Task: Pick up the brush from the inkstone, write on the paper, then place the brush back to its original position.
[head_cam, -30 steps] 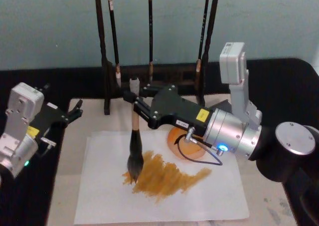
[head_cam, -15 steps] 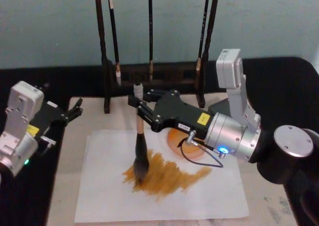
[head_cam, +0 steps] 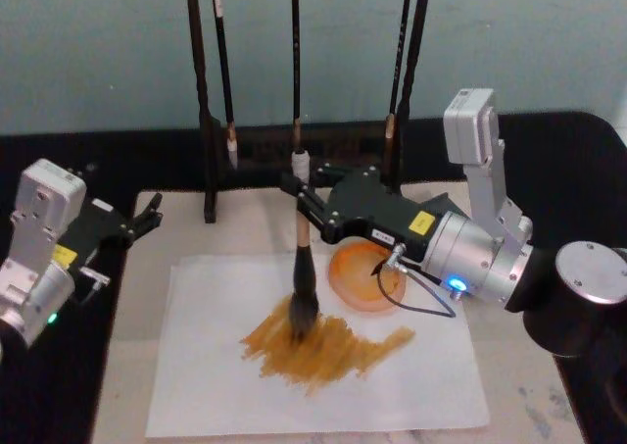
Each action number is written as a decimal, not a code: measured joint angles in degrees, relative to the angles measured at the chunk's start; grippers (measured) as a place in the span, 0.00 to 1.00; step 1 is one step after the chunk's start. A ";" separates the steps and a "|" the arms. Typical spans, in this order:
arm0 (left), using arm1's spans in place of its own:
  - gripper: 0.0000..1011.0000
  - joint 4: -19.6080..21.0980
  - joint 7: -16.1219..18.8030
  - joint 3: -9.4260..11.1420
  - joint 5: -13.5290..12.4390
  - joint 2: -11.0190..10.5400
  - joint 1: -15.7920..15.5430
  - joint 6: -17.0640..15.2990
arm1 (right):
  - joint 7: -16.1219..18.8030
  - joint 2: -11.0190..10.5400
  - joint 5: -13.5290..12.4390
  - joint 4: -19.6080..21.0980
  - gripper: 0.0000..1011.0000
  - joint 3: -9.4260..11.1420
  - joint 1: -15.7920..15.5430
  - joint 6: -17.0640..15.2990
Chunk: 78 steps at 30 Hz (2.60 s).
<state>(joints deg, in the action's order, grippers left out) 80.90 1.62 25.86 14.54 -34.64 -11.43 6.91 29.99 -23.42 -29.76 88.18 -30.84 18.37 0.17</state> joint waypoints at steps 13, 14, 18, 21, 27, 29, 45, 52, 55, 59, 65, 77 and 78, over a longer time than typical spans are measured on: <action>1.00 0.00 0.00 0.00 0.00 0.00 0.00 0.00 | -0.97 -0.40 1.44 1.24 0.16 1.65 -0.70 -0.17; 1.00 0.00 0.00 0.00 0.00 0.00 0.00 0.00 | -0.89 -0.24 1.31 1.43 0.16 1.75 -0.81 -0.12; 1.00 0.00 0.00 0.00 0.00 0.00 0.00 0.00 | -0.63 0.12 0.64 2.01 0.16 2.15 -1.11 0.14; 1.00 0.00 0.00 0.00 0.00 0.00 0.00 0.00 | -0.64 0.40 -0.30 2.52 0.16 2.81 -1.50 0.55; 1.00 0.00 0.00 0.00 0.00 0.00 0.00 0.00 | -1.96 1.50 -3.89 3.33 0.16 5.45 -3.10 1.22; 1.00 0.00 0.00 0.00 0.00 0.00 0.00 0.00 | -2.70 2.00 -6.28 3.82 0.16 6.95 -4.09 1.20; 1.00 0.00 0.00 0.00 0.00 0.00 0.00 0.00 | -8.04 6.12 -27.48 6.57 0.16 16.81 -12.01 -0.20; 1.00 0.00 0.00 0.00 0.00 0.00 0.00 0.00 | -11.46 5.42 -32.59 6.37 0.16 18.97 -14.13 -1.91; 1.00 0.00 0.00 0.00 0.01 0.00 0.00 0.00 | -12.11 4.87 -33.90 6.32 0.16 19.60 -14.63 -2.37; 1.00 0.00 0.00 0.00 0.00 0.00 0.00 0.00 | -12.41 3.76 -37.42 5.84 0.16 20.82 -15.25 -4.02; 1.00 0.00 0.00 0.00 0.01 0.00 0.00 0.00 | -11.97 2.99 -38.49 5.36 0.16 21.23 -15.20 -4.07; 1.00 0.00 0.00 0.00 0.00 0.00 0.00 0.00 | -12.12 3.21 -38.44 5.48 0.16 21.19 -15.23 -4.08; 1.00 0.00 0.00 0.00 0.00 0.00 0.00 0.00 | -12.13 3.22 -38.43 5.49 0.16 21.18 -15.23 -4.08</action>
<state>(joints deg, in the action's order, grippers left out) 80.90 1.62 25.86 14.55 -34.65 -11.43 6.91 17.86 -20.20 -68.19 93.67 -9.66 3.13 -3.91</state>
